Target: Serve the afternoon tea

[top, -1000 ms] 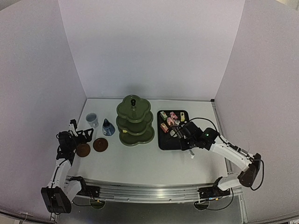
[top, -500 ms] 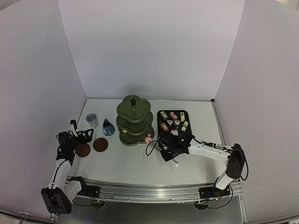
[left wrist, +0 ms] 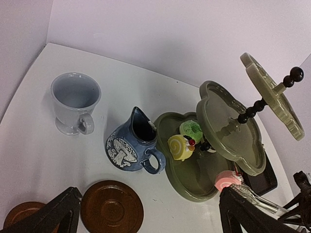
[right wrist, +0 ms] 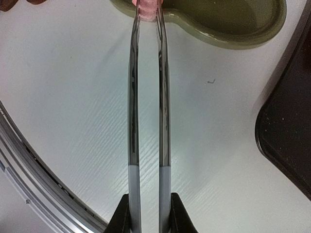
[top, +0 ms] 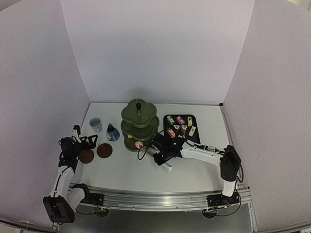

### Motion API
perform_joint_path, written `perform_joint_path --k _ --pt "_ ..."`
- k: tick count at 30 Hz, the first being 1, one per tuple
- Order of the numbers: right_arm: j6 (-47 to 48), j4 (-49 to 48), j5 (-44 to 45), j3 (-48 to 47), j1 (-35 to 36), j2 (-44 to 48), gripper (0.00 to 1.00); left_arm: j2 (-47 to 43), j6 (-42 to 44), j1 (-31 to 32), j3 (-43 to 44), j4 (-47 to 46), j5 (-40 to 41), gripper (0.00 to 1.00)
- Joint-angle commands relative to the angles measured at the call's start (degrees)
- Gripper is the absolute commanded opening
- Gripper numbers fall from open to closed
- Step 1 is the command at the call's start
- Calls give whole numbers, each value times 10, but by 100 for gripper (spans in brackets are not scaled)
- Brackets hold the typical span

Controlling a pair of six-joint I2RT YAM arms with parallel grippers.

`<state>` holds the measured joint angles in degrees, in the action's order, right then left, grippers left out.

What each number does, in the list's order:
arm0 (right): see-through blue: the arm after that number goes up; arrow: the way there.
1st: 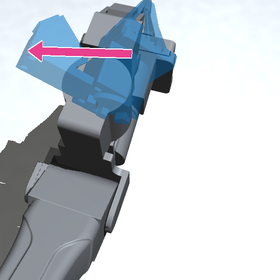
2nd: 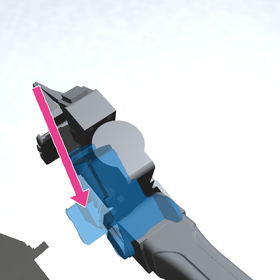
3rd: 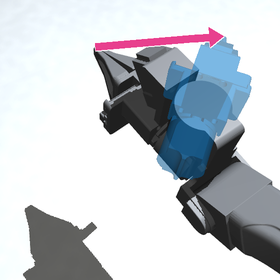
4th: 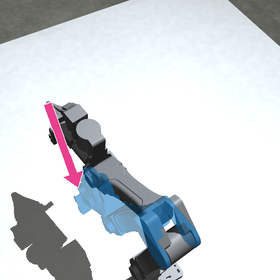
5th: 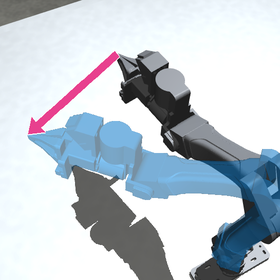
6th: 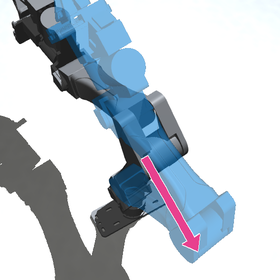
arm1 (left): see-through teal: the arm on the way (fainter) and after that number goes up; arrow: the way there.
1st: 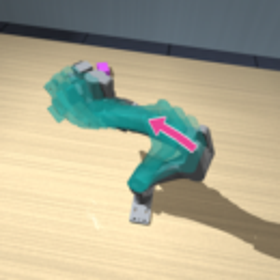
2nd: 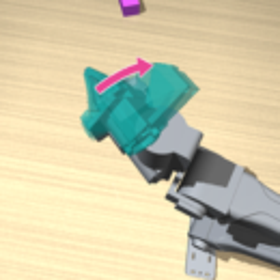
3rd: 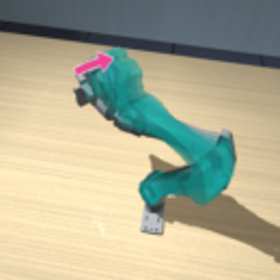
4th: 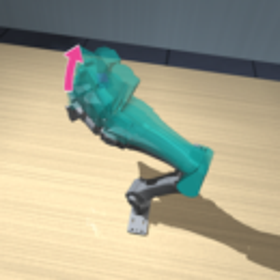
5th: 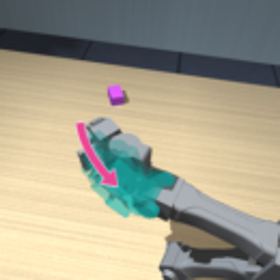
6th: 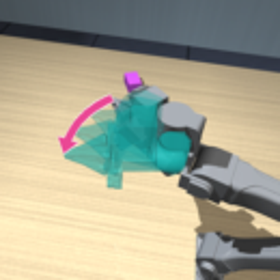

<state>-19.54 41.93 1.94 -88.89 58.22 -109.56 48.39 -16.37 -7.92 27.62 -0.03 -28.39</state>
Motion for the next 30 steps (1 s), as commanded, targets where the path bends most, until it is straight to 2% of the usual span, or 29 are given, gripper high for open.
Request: perform_joint_path --k 1,14,18,26,30 --pt "22 -27 0 -61 1 -31 0 4 9 1 0 -10 -7 100" --pt "23 -25 31 -122 0 -102 2 1 10 1 -8 -14 -3 100" --pt "21 -25 49 -132 0 -109 8 2 10 1 -8 -15 -2 100" --pt "10 -24 46 -132 0 -114 26 -3 28 1 -3 -14 10 100" --pt "9 -21 51 -133 -1 -116 27 0 35 1 1 -13 10 100"
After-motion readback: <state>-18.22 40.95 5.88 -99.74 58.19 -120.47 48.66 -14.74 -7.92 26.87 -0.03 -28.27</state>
